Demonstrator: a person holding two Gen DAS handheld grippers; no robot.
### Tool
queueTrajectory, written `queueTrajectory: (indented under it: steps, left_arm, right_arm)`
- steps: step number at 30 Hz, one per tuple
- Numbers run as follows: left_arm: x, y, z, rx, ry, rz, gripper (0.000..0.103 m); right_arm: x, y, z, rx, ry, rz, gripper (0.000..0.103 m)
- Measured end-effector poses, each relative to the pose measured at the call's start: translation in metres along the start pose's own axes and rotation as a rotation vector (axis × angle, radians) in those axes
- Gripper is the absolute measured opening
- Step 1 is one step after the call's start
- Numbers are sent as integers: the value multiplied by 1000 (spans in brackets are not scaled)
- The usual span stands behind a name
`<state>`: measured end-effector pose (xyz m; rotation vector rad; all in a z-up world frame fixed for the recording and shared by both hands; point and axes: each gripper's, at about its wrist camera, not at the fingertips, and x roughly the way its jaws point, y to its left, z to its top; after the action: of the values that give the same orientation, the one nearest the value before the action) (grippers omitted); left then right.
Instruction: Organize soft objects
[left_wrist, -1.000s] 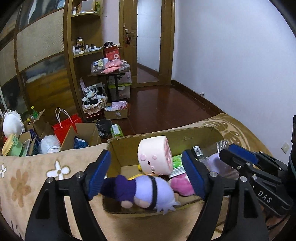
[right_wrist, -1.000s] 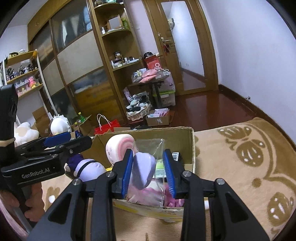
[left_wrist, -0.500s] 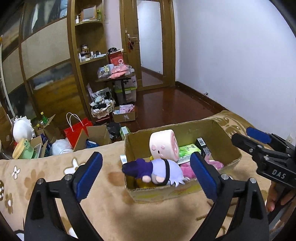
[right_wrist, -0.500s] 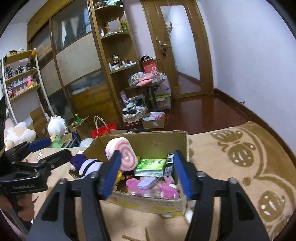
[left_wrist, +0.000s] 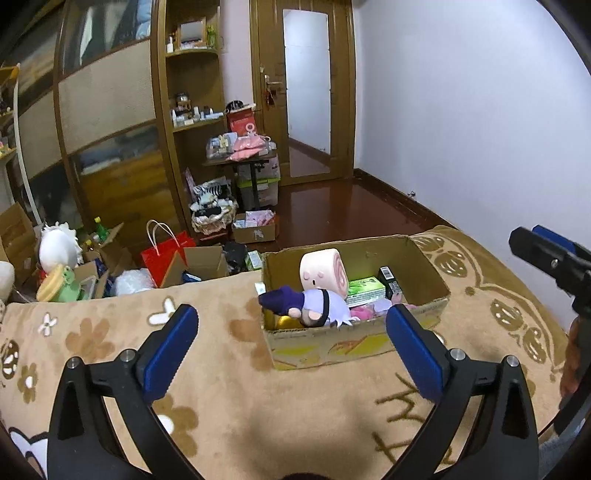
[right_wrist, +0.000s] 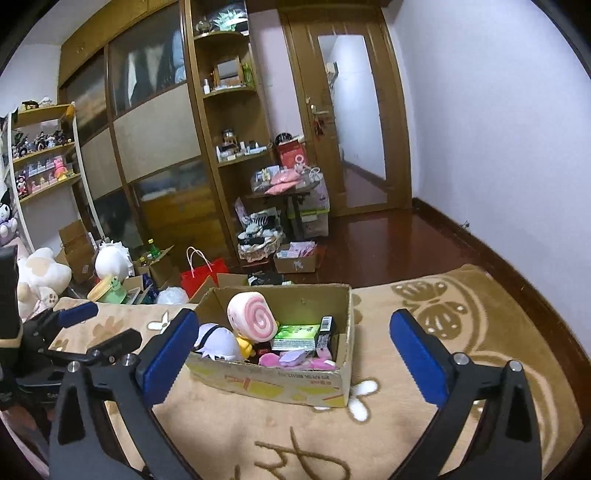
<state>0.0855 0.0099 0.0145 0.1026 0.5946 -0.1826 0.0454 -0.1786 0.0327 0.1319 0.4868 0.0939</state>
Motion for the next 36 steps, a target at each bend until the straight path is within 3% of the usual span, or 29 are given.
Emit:
queueTrajectory:
  steps: [16,29,36]
  left_arm:
    - [-59,-5,-20,22,-49,14,101]
    - [-47,-15,-37,46,-53,31,101]
    - [-42,-15,-38,47,-66,55,101]
  right_arm:
    - [-62,-4,-18,33,-36,-8,103]
    - [-61,-25,-40,70,-24,-37,103]
    - [-43,-34,-53,88,29,-47,103]
